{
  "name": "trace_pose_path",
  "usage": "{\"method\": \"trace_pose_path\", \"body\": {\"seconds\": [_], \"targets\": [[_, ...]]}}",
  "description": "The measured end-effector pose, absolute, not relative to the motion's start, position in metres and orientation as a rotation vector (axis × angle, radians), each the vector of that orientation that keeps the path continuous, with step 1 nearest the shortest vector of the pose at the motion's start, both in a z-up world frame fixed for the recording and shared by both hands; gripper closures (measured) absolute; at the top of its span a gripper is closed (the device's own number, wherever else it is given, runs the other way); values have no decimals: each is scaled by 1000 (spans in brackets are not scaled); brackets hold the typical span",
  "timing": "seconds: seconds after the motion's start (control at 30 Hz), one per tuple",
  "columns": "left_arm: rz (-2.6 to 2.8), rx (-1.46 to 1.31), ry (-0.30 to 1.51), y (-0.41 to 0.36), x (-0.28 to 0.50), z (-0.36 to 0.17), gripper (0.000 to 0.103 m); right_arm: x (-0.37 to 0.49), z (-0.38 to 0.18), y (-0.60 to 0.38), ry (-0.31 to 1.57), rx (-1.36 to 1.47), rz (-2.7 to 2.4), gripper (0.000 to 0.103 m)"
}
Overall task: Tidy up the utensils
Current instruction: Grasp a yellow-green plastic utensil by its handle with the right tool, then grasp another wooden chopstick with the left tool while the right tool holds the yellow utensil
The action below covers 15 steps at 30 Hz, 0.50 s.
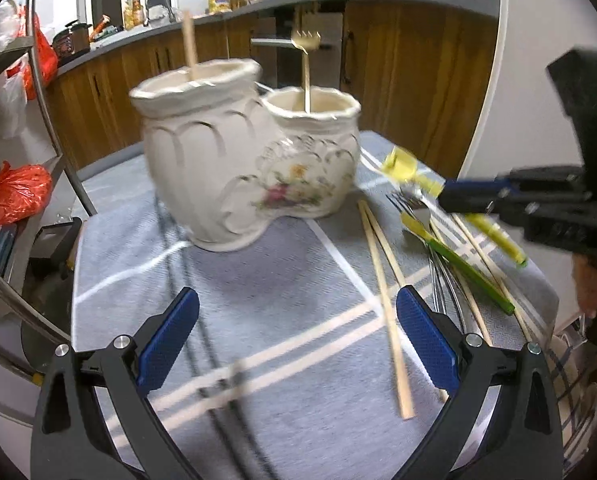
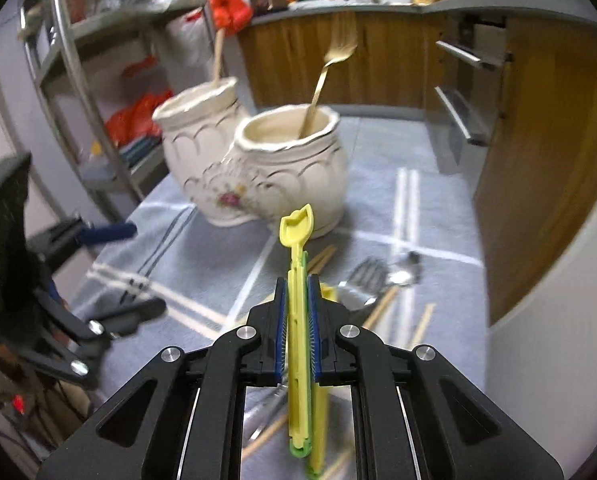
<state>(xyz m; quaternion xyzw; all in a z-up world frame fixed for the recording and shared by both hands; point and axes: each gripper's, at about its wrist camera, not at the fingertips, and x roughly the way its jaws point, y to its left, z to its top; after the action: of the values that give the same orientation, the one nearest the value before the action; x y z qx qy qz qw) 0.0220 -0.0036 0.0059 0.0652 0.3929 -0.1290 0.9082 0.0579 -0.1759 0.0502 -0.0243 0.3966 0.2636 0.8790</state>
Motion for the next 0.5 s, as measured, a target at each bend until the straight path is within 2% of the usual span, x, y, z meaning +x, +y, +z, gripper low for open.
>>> {"method": "trace_pose_path", "body": {"seconds": [0.07, 0.23, 0.3, 0.37, 0.43, 0.5], "targets": [[-264, 143, 834, -13, 25, 0, 7, 57, 52, -183, 815, -37, 543, 92], [-292, 175, 874, -37, 31, -8, 23, 54, 52, -191, 796, -16, 545, 92], [-298, 217, 883, -48, 33, -10, 39, 52, 52, -194, 791, -8, 548, 92], [-302, 245, 896, -56, 34, -14, 48, 52, 52, -195, 786, -4, 549, 92], [-299, 269, 914, -63, 36, -18, 51, 51, 53, -196, 782, -3, 548, 92], [-299, 279, 929, -67, 36, -21, 62, 49, 53, -197, 780, -1, 548, 92]]}}
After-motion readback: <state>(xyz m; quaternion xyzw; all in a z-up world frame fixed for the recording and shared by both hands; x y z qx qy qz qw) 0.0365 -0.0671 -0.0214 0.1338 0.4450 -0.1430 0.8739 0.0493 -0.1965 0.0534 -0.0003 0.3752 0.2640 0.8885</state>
